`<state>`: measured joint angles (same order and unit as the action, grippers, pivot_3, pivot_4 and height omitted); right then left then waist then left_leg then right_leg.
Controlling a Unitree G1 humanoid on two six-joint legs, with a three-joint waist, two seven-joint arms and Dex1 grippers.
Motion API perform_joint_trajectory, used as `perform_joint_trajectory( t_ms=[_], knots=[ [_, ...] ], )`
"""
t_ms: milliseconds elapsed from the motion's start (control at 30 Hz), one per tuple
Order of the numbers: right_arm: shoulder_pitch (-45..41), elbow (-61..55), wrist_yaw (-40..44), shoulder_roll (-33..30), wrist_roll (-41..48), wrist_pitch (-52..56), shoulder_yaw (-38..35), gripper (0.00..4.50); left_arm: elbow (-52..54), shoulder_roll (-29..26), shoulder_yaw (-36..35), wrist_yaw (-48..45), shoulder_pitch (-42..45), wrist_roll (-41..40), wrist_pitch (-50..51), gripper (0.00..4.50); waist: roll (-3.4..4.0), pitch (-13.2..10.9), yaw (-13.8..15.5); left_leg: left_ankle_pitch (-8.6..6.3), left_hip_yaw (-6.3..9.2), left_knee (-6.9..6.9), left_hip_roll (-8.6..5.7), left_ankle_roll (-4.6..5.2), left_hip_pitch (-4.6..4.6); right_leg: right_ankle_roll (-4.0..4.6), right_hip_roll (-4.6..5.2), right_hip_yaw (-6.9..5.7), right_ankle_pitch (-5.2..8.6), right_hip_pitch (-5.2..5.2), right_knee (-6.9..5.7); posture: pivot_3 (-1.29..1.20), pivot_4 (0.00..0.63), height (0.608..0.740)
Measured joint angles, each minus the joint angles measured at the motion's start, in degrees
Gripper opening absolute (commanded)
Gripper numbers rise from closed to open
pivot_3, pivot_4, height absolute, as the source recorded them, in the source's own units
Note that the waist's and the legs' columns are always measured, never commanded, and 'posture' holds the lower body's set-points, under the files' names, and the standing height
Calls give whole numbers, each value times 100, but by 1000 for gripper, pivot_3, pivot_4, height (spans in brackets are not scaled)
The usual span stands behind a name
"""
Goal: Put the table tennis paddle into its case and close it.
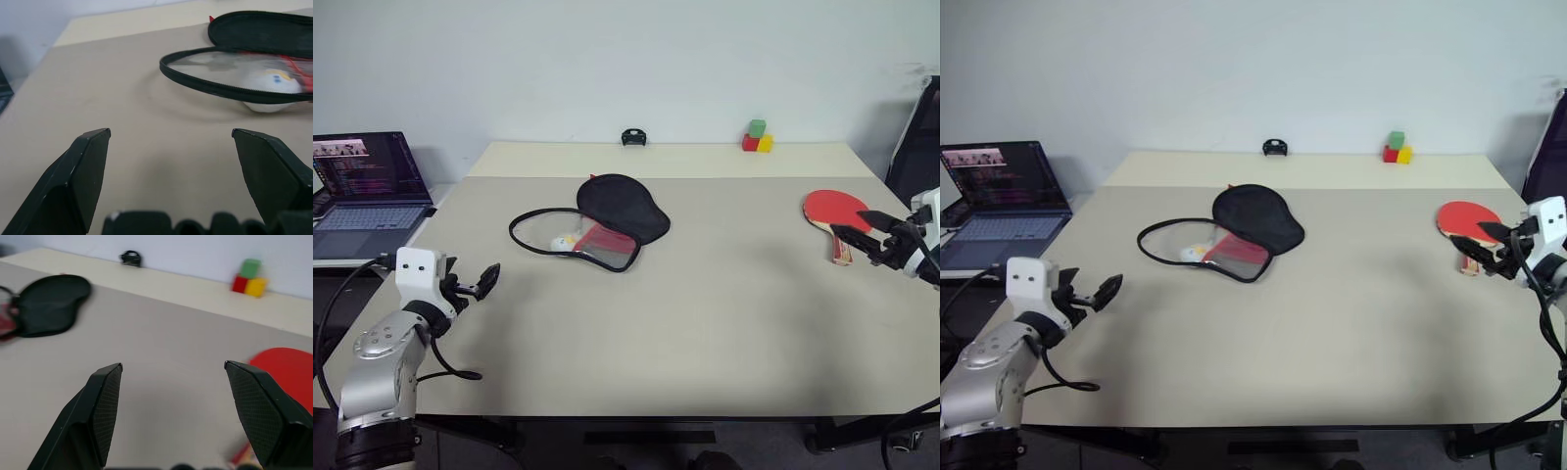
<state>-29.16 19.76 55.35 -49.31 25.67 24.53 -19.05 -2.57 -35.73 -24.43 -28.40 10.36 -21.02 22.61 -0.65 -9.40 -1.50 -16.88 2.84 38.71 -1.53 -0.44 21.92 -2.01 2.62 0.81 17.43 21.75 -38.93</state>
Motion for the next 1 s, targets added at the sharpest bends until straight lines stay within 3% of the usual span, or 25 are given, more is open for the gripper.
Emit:
perform_joint_trajectory(
  t_ms=[233, 533, 733, 1000],
  knots=[
    [225, -1066, 516, -78, 454, 785, 132, 3640, 421, 207, 65, -224, -4, -619, 662, 4358, 0, 0, 16, 0, 2, 0, 0, 0, 0, 0, 0, -1, 0, 0, 0, 0, 150, 740],
    [48, -1862, 546, -73, 733, 1183, 254, 3640, 711, 1241, 901, -64, 208, -1125, 1602, 4358, -10, -6, 52, 0, 4, 3, -1, 0, 2, 0, 0, -5, 0, -1, 2, 0, 150, 740],
    [144, -1969, 428, -39, 785, 1221, 225, 3640, 152, 2073, 1011, 545, 934, -1156, 1706, 4358, -15, -9, 106, 0, 2, 6, -1, -1, 3, -1, -4, -5, 0, -1, 0, 0, 150, 740],
    [183, -1993, 315, -28, 881, 1230, 218, 3640, -1030, 2426, 1043, 649, 1853, -1069, 1505, 4358, -18, -11, 125, 1, 2, 8, -2, -2, 4, -2, -7, -4, 0, 0, 1, 0, 150, 740]
  ],
)
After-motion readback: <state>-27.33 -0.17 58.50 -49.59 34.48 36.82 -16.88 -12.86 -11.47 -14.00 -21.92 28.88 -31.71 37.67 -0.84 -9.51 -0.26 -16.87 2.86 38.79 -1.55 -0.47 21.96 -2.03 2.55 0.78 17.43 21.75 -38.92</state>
